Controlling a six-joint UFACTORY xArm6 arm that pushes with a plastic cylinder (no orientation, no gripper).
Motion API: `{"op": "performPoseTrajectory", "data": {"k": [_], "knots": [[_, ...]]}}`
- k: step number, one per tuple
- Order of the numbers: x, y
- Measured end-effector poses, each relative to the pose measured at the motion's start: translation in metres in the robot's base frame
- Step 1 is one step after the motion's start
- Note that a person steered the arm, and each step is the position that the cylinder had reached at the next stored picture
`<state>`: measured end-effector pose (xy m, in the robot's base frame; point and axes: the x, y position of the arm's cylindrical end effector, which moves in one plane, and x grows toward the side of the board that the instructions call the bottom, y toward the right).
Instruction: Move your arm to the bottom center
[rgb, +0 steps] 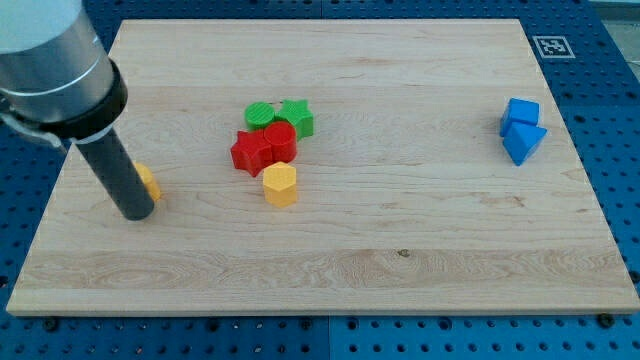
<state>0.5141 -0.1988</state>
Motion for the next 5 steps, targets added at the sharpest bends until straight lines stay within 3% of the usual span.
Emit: {"op": "performPoseTrajectory", "data": {"k": [2, 3, 5], "knots": [[-0.064, -0.022], [-0.07, -0.026], [0.026, 0.009]]}}
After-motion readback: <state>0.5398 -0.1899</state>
